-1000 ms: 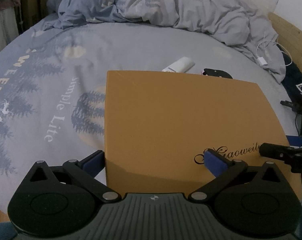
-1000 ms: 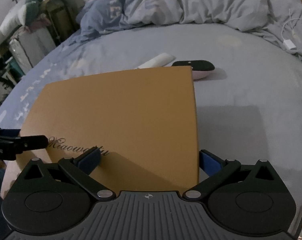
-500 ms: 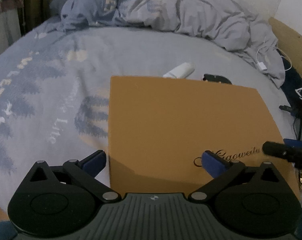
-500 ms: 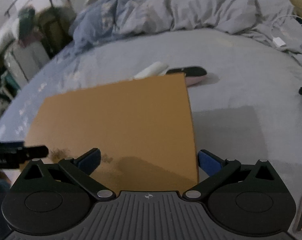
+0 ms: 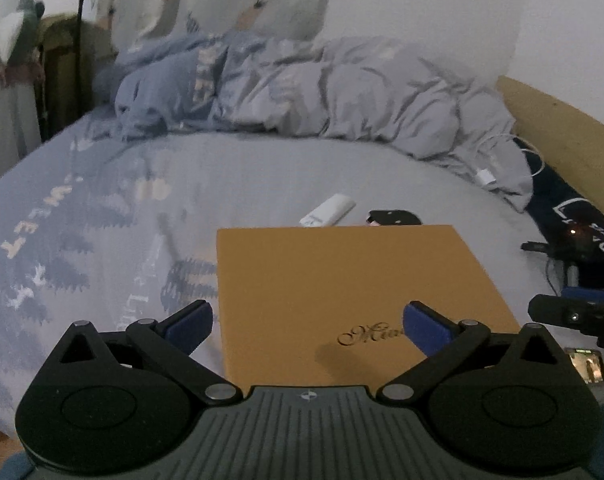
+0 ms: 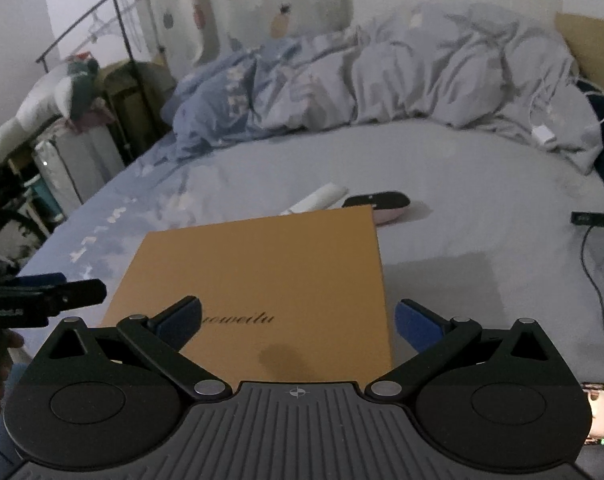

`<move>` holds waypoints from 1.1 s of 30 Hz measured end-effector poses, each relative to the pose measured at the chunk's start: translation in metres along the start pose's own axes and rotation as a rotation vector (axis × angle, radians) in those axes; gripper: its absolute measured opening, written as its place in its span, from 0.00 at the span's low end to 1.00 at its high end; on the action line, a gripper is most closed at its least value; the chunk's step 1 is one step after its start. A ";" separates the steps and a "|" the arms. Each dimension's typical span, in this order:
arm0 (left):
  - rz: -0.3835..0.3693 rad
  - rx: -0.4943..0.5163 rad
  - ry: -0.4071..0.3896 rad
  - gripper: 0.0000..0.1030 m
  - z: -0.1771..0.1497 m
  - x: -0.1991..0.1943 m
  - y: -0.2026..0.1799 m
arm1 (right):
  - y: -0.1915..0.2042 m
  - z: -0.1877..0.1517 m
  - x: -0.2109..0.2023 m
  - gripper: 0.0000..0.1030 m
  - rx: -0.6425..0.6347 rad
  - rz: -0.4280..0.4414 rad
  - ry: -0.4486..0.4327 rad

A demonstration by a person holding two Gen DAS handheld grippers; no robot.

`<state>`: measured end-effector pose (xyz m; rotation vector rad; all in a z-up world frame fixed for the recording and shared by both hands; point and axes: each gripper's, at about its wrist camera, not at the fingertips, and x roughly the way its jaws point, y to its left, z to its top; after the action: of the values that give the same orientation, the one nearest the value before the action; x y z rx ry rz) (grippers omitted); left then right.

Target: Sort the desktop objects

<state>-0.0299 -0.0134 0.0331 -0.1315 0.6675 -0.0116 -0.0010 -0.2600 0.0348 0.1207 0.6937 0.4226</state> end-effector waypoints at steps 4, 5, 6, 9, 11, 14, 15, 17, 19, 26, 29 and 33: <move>-0.034 0.044 -0.067 1.00 -0.006 -0.019 -0.010 | 0.003 -0.012 -0.019 1.00 -0.017 -0.004 -0.029; -0.039 0.054 -0.086 1.00 -0.008 -0.023 -0.012 | 0.003 -0.015 -0.023 1.00 -0.020 -0.008 -0.041; -0.042 0.063 -0.106 1.00 -0.009 -0.028 -0.014 | 0.002 -0.019 -0.028 1.00 -0.023 -0.013 -0.057; -0.038 0.082 -0.139 1.00 -0.013 -0.035 -0.019 | 0.001 -0.027 -0.040 1.00 -0.030 -0.025 -0.095; -0.040 0.098 -0.143 1.00 -0.017 -0.036 -0.022 | 0.003 -0.034 -0.046 1.00 -0.055 -0.042 -0.122; -0.038 0.115 -0.147 1.00 -0.025 -0.037 -0.026 | 0.007 -0.042 -0.045 1.00 -0.100 -0.032 -0.085; -0.039 0.115 -0.148 1.00 -0.028 -0.037 -0.027 | 0.008 -0.043 -0.043 1.00 -0.109 -0.023 -0.075; -0.042 0.114 -0.148 1.00 -0.034 -0.038 -0.029 | 0.011 -0.046 -0.041 1.00 -0.127 -0.024 -0.072; -0.047 0.115 -0.141 1.00 -0.038 -0.037 -0.029 | 0.015 -0.048 -0.039 1.00 -0.138 -0.026 -0.070; -0.055 0.094 -0.151 1.00 -0.038 -0.035 -0.026 | 0.024 -0.055 -0.038 1.00 -0.121 -0.024 -0.066; -0.044 0.093 -0.135 1.00 -0.038 -0.032 -0.027 | 0.023 -0.057 -0.037 1.00 -0.105 -0.039 -0.079; -0.047 0.111 -0.153 1.00 -0.040 -0.034 -0.028 | 0.015 -0.058 -0.036 1.00 -0.072 -0.067 -0.105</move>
<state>-0.0803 -0.0443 0.0267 -0.0408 0.5092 -0.0827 -0.0681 -0.2631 0.0155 0.0510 0.5770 0.3734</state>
